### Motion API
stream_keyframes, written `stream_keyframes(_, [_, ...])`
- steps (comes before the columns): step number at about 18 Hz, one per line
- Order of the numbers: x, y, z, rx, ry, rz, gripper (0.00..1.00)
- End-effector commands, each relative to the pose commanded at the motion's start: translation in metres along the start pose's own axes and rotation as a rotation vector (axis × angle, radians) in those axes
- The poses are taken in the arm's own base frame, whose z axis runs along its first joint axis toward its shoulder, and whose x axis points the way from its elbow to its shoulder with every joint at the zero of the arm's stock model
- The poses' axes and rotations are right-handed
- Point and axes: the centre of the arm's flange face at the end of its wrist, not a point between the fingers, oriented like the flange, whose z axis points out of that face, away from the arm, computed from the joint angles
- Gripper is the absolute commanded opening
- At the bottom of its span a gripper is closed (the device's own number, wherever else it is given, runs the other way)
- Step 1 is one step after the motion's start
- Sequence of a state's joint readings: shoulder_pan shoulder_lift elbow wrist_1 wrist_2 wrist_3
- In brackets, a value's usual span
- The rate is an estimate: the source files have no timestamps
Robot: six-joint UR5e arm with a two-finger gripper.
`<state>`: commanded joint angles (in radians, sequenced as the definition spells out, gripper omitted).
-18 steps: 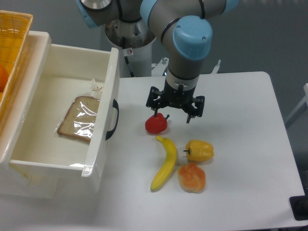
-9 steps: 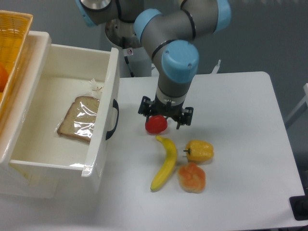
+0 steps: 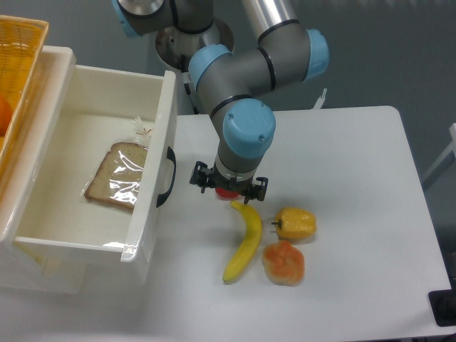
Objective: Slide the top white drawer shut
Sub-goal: 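Move the gripper to the front face of the open white drawer, then push the drawer front with the gripper into the cabinet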
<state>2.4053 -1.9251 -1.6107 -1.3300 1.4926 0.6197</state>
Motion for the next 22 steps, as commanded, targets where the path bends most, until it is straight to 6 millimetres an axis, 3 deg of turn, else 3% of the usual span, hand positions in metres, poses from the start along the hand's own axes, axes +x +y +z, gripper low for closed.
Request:
stream_keyframes(6, [0.021,-0.010,0.011,-0.010,0.020,0.000,1.00])
stream_keyframes(14, [0.026,-0.010,0.005,0.018,0.051,0.001,1.00])
stream_keyframes(22, [0.044,-0.012,-0.004,0.053,0.084,0.018,1.00])
